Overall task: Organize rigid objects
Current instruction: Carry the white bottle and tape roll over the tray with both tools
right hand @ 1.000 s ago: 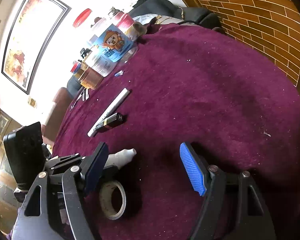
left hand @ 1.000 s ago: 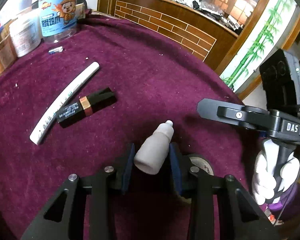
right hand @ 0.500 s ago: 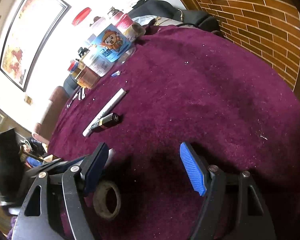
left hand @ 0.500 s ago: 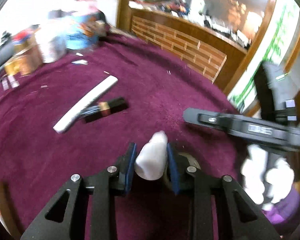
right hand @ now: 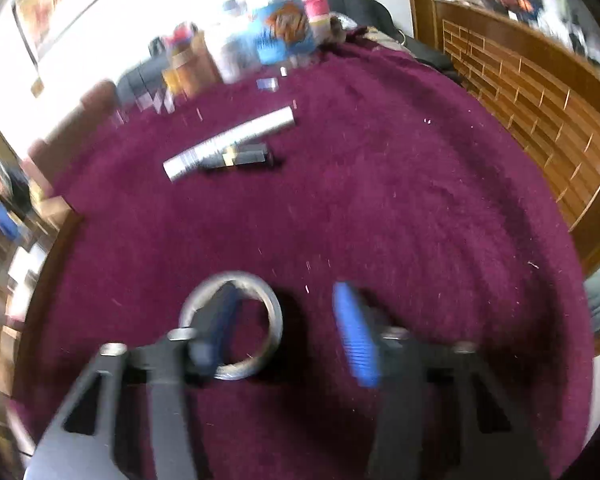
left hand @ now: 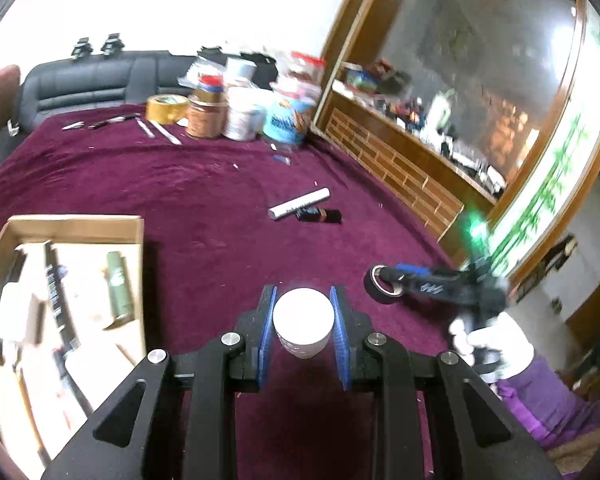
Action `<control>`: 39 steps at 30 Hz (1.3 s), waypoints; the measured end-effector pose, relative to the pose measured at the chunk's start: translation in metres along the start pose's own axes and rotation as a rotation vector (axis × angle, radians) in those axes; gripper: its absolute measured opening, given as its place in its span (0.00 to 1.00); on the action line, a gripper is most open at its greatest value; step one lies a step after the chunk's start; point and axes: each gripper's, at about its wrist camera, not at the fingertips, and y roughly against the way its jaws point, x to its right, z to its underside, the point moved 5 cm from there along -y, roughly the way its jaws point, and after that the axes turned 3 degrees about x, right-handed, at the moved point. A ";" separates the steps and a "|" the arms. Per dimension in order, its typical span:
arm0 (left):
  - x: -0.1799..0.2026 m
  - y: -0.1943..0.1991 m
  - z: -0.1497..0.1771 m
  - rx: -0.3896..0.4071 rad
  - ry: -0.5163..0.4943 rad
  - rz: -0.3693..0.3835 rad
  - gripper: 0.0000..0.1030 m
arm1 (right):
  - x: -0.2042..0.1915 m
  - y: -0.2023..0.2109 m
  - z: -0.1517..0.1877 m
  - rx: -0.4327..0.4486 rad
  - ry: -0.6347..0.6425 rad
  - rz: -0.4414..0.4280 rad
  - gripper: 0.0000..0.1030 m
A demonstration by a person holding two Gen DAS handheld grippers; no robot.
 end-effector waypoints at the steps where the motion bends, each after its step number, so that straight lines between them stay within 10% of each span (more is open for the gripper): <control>1: -0.004 0.011 0.002 0.019 0.011 -0.001 0.21 | -0.003 0.001 0.001 0.018 0.035 0.037 0.22; 3: -0.012 0.034 0.006 0.054 0.028 -0.005 0.21 | -0.004 0.002 0.000 0.012 0.033 0.045 0.08; 9: -0.064 0.098 0.027 0.113 0.113 -0.103 0.21 | -0.026 0.032 -0.003 0.062 -0.009 -0.072 0.08; 22: -0.149 0.102 0.086 0.018 0.349 -0.177 0.21 | -0.234 0.056 0.009 0.006 0.260 -0.449 0.09; 39: -0.228 0.121 0.098 -0.035 0.452 -0.271 0.21 | -0.384 -0.002 0.096 -0.225 0.593 -0.461 0.09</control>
